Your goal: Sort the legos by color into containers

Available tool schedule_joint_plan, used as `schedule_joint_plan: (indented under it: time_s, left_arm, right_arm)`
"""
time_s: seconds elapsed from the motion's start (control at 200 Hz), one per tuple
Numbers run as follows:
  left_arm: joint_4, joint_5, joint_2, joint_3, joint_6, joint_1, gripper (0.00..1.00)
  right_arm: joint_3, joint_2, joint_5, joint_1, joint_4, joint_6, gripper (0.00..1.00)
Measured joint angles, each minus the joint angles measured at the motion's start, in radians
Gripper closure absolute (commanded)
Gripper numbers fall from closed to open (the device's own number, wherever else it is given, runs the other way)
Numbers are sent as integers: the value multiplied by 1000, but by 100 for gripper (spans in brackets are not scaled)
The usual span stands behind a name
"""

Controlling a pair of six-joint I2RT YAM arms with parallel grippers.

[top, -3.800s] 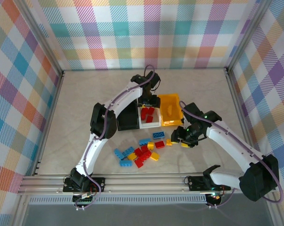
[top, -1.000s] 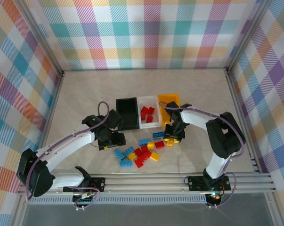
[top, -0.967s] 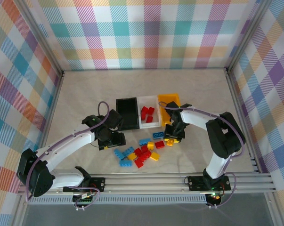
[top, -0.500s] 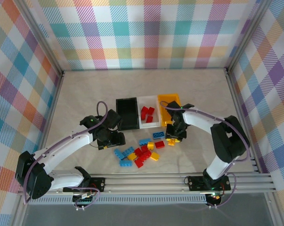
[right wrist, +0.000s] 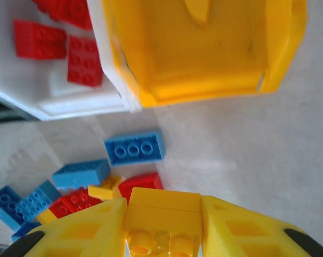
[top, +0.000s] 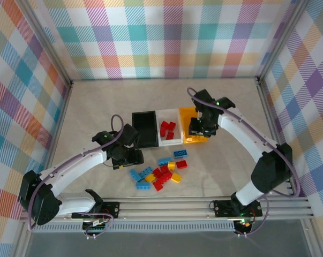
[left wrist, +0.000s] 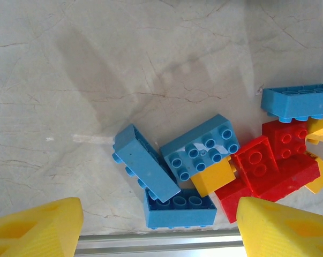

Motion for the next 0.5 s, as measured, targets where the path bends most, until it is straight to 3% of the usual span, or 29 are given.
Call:
schedule_joint_plan:
  time_s: [0.315,0.5]
  left_arm:
    - [-13,-4,-4,0,4,0,24]
    - [-49,-11,-27,0,7,2,24]
  right_arm:
    - [309,371,15,-78,-26,-101,63]
    - [420,495,6,-107,-37,-108,63]
